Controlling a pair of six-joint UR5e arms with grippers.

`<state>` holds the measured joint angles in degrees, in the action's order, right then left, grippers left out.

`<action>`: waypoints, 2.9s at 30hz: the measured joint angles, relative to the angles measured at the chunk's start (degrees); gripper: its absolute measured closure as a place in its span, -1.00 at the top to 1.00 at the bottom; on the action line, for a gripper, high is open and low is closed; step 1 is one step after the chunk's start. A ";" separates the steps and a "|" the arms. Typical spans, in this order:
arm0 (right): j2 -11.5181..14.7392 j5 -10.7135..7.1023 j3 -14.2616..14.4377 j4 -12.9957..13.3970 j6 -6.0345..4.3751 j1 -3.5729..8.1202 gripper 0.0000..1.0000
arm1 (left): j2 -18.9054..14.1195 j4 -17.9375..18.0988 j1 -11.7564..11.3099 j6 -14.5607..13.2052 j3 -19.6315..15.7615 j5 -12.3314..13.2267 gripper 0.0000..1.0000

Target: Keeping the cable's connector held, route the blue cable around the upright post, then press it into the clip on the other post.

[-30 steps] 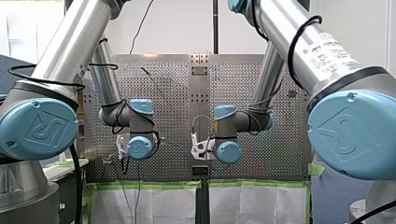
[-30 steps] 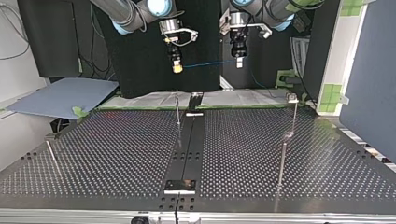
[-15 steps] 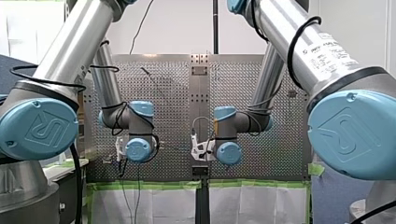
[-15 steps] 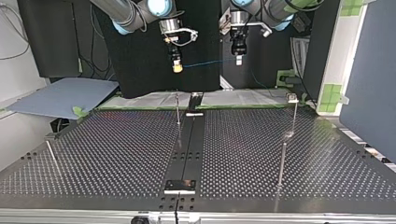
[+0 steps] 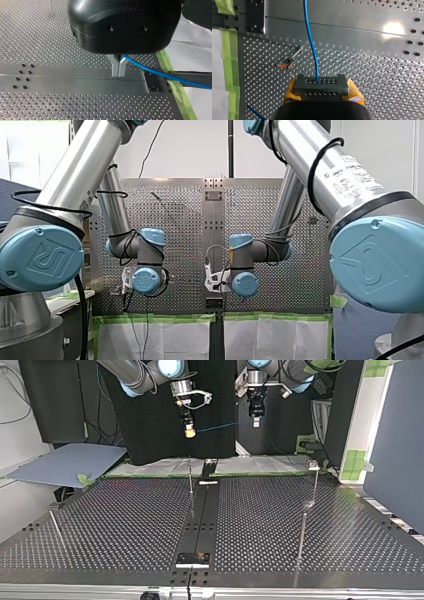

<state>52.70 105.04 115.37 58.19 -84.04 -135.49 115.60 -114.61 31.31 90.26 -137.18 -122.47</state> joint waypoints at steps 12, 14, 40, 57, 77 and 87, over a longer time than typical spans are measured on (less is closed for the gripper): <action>1.07 1.53 0.04 -2.52 0.51 -0.59 -1.00 | -2.74 -0.88 0.76 2.15 0.39 2.59 -1.00; 2.11 1.17 -0.02 -3.68 -0.02 -0.80 -1.00 | -3.84 -0.86 0.79 2.39 0.39 2.25 -1.00; 15.71 -10.35 -11.03 -17.83 -3.59 -0.94 -1.00 | -18.18 -10.01 -5.50 4.38 0.85 -3.72 -1.00; 16.24 -14.60 -20.25 -23.80 -3.69 -0.74 -1.00 | -27.47 -19.28 -11.58 5.04 8.93 -3.78 -1.00; 16.60 -15.46 -30.49 -30.28 -5.27 -0.23 -1.00 | -34.73 -30.98 -13.25 4.86 20.63 -1.98 -1.00; 16.59 -17.39 -35.49 -32.27 -7.78 0.38 -1.00 | -34.64 -36.59 -15.18 5.07 26.21 -0.16 -1.00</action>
<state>69.29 87.65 79.88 25.92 -91.82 -135.11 80.96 -151.20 16.13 95.33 -110.96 -122.63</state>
